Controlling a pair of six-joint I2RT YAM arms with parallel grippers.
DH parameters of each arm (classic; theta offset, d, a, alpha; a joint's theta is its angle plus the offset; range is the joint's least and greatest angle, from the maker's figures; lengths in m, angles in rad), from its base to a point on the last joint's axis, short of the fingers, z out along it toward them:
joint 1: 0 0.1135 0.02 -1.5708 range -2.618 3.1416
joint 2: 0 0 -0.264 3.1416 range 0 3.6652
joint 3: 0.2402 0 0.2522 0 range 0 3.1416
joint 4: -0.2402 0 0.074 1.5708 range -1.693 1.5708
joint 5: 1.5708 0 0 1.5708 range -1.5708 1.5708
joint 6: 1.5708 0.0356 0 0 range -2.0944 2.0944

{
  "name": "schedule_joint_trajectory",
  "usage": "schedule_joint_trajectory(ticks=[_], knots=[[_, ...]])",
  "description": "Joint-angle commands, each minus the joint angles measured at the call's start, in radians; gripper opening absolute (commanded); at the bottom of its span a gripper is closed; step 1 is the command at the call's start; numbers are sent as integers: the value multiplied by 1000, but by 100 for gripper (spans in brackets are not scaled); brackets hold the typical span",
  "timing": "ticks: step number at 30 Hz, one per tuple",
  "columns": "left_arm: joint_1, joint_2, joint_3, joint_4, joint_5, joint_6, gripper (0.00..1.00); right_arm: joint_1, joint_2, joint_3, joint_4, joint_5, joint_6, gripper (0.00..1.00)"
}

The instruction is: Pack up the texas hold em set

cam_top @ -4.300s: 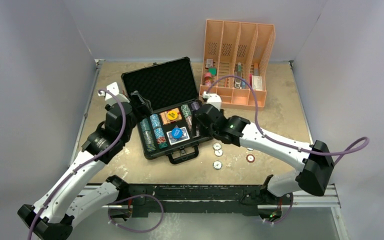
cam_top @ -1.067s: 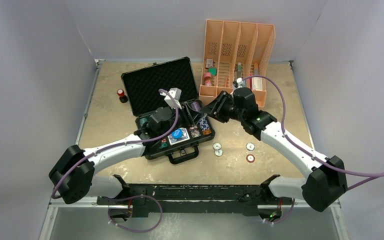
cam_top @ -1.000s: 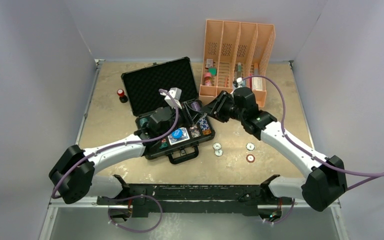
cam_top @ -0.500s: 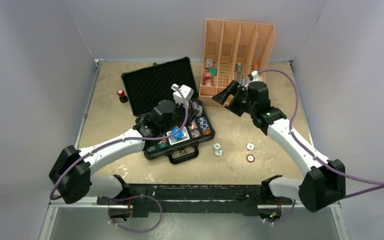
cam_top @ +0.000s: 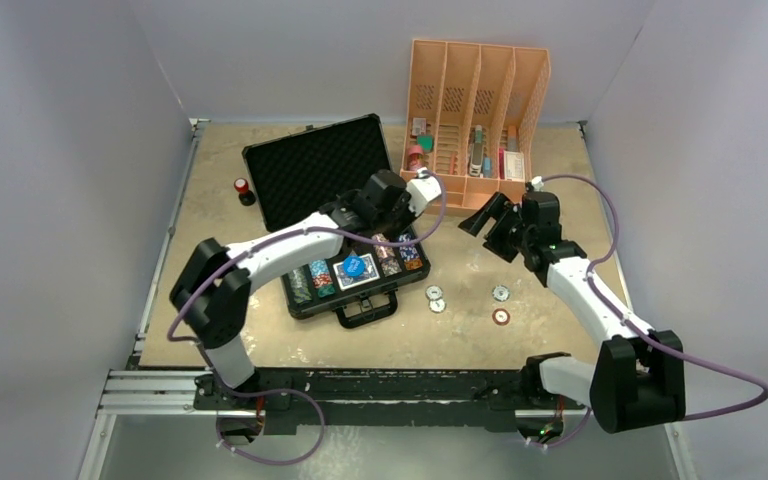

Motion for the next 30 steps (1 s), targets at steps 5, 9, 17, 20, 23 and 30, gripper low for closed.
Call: schedule_joint_trajectory(ticks=[5,9,17,20,23,30], knots=[[14,164,182,-126,-7,97,0,-11,-44,0,5,2,-45,84],[17,210,225,-174,-50,104,0,-11,-43,4,-1,10,-51,84],[20,267,271,-234,-86,73,28,-12,-33,1,6,14,-58,84],[25,256,279,-245,-49,65,33,-12,-33,6,-1,22,-59,83],[33,224,264,-229,-17,60,32,-11,-32,14,-21,45,-71,79],[45,187,235,-196,51,47,23,-11,-33,6,-29,80,-89,76]])
